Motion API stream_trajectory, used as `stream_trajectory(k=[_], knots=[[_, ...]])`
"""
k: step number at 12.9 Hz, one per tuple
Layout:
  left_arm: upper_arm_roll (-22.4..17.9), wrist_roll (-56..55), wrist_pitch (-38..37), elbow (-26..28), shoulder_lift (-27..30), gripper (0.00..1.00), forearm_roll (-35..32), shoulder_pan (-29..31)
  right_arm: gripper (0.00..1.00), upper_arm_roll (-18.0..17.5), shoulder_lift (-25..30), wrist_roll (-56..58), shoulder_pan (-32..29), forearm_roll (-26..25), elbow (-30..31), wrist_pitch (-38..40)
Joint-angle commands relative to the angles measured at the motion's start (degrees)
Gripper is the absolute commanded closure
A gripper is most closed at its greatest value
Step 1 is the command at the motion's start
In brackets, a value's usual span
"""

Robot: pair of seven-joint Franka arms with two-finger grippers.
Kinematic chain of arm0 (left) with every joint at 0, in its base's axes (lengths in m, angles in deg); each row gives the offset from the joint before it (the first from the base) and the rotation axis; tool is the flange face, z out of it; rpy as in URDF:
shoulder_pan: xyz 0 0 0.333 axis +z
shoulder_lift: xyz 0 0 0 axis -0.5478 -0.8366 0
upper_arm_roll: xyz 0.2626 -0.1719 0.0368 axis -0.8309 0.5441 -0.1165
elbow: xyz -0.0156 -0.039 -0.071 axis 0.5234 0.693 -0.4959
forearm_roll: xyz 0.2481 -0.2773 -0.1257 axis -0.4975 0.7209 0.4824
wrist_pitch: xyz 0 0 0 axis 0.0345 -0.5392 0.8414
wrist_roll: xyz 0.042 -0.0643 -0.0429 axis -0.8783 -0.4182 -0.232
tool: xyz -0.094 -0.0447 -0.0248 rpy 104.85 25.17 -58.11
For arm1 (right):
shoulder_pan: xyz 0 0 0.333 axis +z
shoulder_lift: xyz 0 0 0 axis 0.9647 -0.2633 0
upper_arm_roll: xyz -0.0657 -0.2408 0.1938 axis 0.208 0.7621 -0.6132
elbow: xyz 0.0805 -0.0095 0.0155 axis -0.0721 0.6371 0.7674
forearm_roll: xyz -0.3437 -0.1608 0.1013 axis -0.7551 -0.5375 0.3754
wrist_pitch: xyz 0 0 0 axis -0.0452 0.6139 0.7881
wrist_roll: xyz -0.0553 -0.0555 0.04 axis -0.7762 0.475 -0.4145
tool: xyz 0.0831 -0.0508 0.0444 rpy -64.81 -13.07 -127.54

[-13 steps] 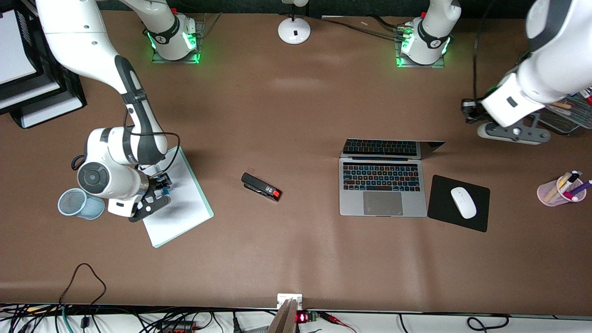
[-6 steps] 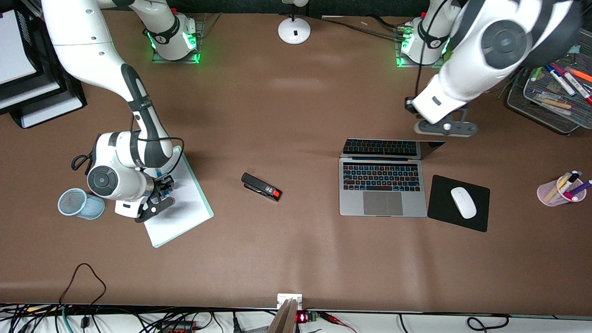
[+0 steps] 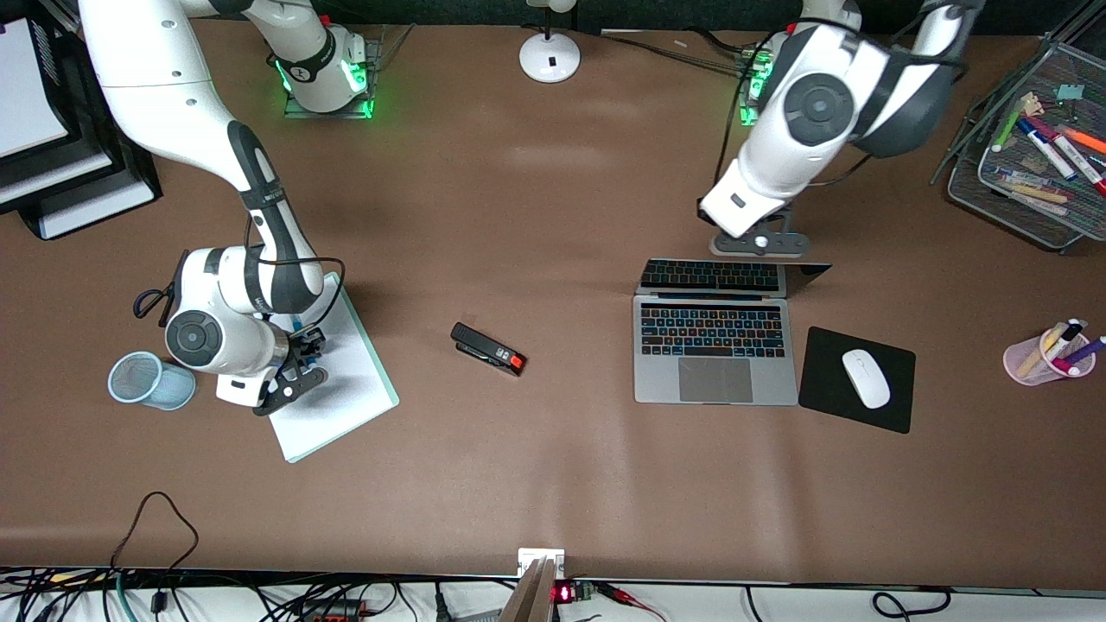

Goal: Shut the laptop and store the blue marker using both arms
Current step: 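Lift the marker toward the cup while the left gripper pushes the lid down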

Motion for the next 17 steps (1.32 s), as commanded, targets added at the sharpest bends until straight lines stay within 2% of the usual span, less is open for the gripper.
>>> stream_trajectory(k=[1, 3, 4, 6, 7, 10, 12, 13, 17], knots=[[0.93, -0.76, 8.10, 6.10, 0.83, 1.00, 0.40, 0.47, 0.75, 0.10, -0.52, 1.25, -0.08, 0.93, 0.05, -0.90], [0.75, -0.41, 16.81, 9.46, -0.65, 1.00, -0.12, 0.64, 1.00, 0.19, -0.34, 0.90, -0.16, 1.02, -0.22, -0.82], [0.67, 0.03, 18.58, 9.47, -1.44, 1.00, -0.21, 1.08, 1.00, 0.19, -0.17, 0.72, -0.16, 1.02, -0.31, -0.82], [0.49, 0.04, 20.87, 9.12, -1.89, 1.00, -6.94, 1.69, 1.00, 0.37, 0.88, 0.89, -0.25, 1.11, -1.35, -0.12], [0.58, -0.05, 22.63, 9.03, -2.24, 1.00, -10.29, 3.35, 1.00, 0.45, 2.72, 1.50, -1.03, 1.02, -2.67, 2.15], [0.31, 0.04, 29.21, 8.77, -4.52, 1.00, -11.03, 4.77, 1.00, 0.28, 4.58, 7.80, -4.63, 1.63, -10.30, 12.25], [0.31, 0.12, 33.61, 8.59, -7.15, 1.00, -11.55, 5.13, 1.00, 0.37, 6.07, 15.27, -7.70, 6.18, -12.87, 16.31], [0.23, 0.04, 34.93, 7.37, -8.82, 1.00, -13.90, 5.56, 1.00, 0.45, 6.86, 20.70, -9.20, 7.94, -13.40, 16.76], [0.05, 0.03, 35.04, -1.23, -17.25, 1.00, -19.98, 7.24, 1.00, 0.46, 9.94, 40.39, -14.74, 14.79, -14.10, 16.85]])
